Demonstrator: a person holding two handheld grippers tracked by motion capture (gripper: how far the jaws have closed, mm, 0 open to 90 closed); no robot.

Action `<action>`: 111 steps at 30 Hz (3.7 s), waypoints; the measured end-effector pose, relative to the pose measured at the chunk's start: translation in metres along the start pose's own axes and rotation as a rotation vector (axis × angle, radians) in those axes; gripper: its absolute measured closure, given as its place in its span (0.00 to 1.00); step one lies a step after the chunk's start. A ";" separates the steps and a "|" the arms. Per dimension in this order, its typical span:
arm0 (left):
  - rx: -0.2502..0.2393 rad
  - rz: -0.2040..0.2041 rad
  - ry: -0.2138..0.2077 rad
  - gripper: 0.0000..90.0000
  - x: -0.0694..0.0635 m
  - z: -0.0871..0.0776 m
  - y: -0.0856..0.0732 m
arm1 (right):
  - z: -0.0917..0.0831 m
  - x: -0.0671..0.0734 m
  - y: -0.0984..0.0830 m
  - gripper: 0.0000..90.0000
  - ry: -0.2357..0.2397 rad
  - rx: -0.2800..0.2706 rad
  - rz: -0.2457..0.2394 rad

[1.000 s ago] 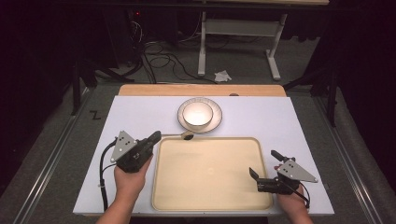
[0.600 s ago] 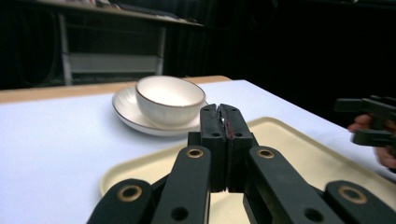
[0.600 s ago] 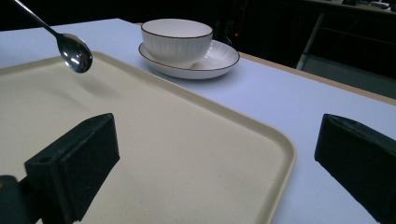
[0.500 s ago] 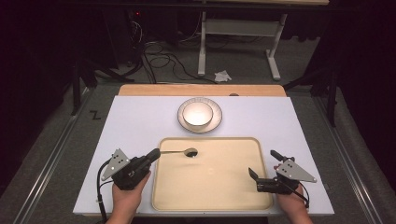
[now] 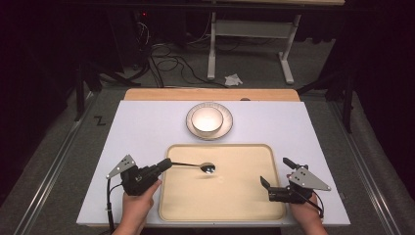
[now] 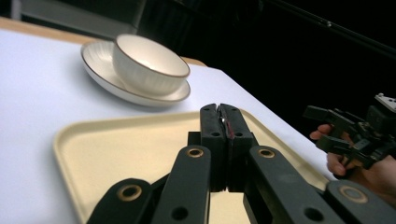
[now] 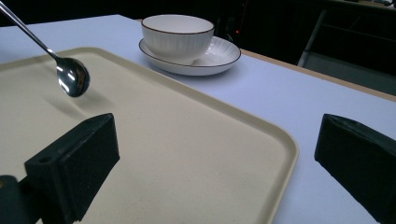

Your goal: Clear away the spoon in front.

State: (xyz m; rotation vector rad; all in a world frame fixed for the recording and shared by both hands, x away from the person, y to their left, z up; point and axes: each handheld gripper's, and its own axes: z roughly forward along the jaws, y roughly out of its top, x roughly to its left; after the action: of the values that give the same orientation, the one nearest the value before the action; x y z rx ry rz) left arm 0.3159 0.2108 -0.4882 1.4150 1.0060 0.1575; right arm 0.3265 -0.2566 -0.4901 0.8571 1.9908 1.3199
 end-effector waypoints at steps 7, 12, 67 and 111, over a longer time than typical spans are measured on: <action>0.035 -0.082 -0.064 0.99 0.000 0.010 -0.008 | 0.000 0.000 0.000 0.00 0.004 0.003 -0.009; 0.056 -0.135 -0.082 0.99 0.001 0.016 -0.013 | 0.000 -0.001 0.000 0.00 0.005 0.003 -0.008; 0.143 -0.130 0.105 0.65 0.015 0.021 -0.019 | 0.001 0.000 -0.001 0.00 0.016 0.016 -0.007; 0.519 0.183 0.348 1.00 0.011 0.045 -0.019 | 0.002 0.002 -0.001 0.00 0.023 0.016 -0.008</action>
State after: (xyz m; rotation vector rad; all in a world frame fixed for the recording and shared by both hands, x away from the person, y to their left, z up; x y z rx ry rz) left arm 0.3430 0.1799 -0.5173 2.0027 1.2581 0.3003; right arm 0.3266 -0.2548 -0.4915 0.8435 2.0234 1.3167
